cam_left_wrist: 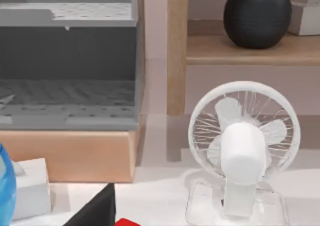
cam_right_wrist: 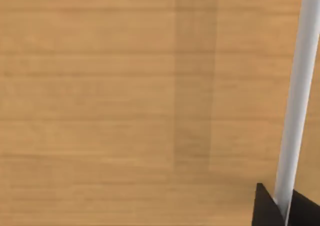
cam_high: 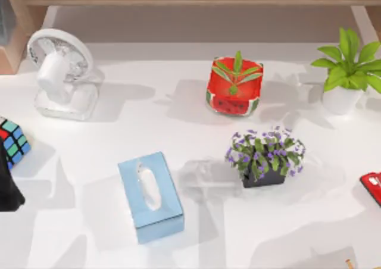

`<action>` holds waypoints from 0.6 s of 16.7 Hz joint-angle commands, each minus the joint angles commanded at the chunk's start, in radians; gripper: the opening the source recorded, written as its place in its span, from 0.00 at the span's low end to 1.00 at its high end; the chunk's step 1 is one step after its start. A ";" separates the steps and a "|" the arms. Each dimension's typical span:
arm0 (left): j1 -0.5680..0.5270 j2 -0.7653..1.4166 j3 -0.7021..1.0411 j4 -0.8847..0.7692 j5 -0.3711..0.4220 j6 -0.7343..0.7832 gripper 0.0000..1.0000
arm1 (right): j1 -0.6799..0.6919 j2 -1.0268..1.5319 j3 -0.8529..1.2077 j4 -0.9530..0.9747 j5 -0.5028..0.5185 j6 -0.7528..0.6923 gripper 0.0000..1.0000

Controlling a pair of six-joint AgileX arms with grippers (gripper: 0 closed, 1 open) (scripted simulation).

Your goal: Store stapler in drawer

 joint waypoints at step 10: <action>0.000 0.000 0.000 0.000 0.000 0.000 1.00 | -0.035 -0.073 -0.171 0.099 -0.046 0.001 0.00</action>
